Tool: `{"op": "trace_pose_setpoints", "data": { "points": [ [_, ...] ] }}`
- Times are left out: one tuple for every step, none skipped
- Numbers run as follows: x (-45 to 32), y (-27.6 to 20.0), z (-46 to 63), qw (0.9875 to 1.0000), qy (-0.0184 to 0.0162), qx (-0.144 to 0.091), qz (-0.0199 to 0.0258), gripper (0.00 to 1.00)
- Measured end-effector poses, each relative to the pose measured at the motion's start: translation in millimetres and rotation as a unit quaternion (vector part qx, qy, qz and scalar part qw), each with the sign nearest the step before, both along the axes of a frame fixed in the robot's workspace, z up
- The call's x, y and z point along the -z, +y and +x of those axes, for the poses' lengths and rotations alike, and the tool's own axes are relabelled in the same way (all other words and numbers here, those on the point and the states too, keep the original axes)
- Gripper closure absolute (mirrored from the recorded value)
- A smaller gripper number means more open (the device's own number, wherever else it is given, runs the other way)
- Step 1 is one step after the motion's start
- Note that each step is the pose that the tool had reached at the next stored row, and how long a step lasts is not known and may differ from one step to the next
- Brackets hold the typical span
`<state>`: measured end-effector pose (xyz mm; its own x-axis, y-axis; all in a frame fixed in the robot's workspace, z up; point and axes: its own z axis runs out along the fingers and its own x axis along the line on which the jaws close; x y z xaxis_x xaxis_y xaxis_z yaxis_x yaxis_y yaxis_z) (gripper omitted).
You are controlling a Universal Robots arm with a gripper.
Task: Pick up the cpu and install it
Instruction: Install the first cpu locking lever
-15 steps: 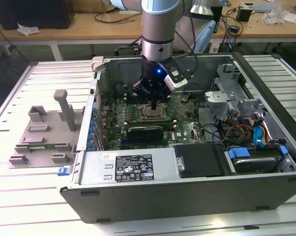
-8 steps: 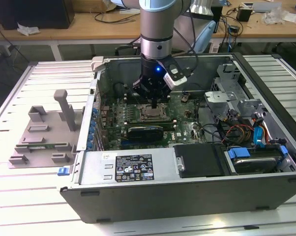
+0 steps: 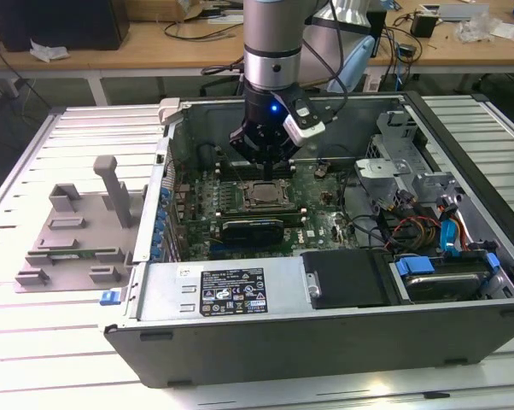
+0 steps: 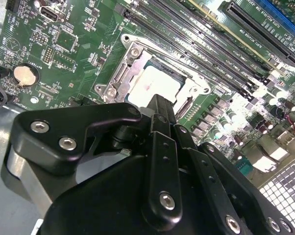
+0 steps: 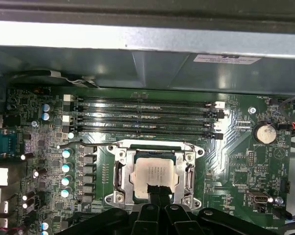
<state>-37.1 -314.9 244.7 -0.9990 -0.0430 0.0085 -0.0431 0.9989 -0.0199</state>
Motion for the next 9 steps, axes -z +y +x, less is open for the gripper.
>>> {"op": "trace_pose_setpoints", "data": {
  "points": [
    [0.0, 0.0, 0.0, 1.0, 0.0, 0.0, 0.0, 0.89],
    [-0.1, 0.0, 0.0, 1.0, 0.0, 0.0, 0.0, 0.89],
    [-0.1, 0.0, 0.0, 1.0, 0.0, 0.0, 0.0, 0.89],
    [-0.2, 0.0, 0.0, 1.0, 0.0, 0.0, 0.0, 0.89],
    [-0.3, 0.0, 0.0, 1.0, 0.0, 0.0, 0.0, 0.89],
    [-0.4, 0.0, 0.0, 1.0, 0.0, 0.0, 0.0, 0.89],
    [-0.4, 0.0, 0.0, 1.0, 0.0, 0.0, 0.0, 0.89],
    [-0.5, 0.0, 0.0, 1.0, 0.0, 0.0, 0.0, 0.89],
    [-0.5, 0.0, 0.0, 1.0, 0.0, 0.0, 0.0, 0.89]
  ]
}}
